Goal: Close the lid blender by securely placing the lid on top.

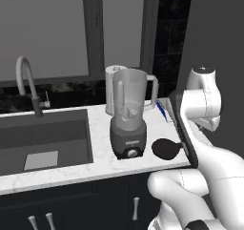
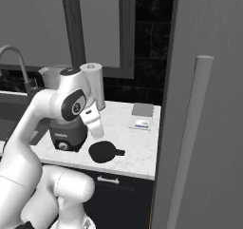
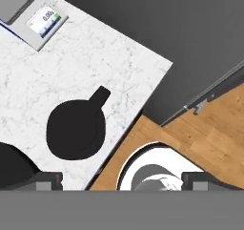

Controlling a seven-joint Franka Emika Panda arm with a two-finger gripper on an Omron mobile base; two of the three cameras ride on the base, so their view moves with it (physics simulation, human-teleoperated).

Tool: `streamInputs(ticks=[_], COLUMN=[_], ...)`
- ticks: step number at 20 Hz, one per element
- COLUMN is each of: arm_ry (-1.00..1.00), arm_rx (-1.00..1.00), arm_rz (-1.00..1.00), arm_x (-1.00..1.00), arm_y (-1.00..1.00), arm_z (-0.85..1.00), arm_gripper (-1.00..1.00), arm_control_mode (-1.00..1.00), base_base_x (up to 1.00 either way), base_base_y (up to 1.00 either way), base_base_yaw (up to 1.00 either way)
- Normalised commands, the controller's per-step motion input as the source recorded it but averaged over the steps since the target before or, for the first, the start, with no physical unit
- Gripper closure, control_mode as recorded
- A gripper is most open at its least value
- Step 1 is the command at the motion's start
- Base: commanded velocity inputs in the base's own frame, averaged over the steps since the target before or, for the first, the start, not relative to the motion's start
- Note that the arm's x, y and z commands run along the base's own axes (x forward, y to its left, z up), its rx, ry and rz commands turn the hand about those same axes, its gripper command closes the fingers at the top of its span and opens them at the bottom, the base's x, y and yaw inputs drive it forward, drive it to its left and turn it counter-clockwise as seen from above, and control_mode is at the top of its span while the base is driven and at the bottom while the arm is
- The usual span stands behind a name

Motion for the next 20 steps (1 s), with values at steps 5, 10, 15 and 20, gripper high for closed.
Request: streamInputs(ticks=[5,10,15,20], arm_ry=[0.01,0.00,0.00,0.00], arm_rx=[0.08,0.09,0.08,0.06], arm_rz=[-0.28,-0.20,-0.08,-0.02], arm_x=[0.10,0.14,0.15,0.17], arm_y=[-0.21,-0.19,-0.13,-0.01], arm_z=[-0.29,-0.33,-0.39,-0.46], arm_gripper=[-1.00,-1.00,-1.00,-1.00], arm_control_mode=[-1.00,-1.00,-1.00,-1.00], base_base_x=[0.00,0.00,0.00,0.00], base_base_y=[0.00,0.00,0.00,0.00], base_base_yaw=[0.00,0.00,0.00,0.00])
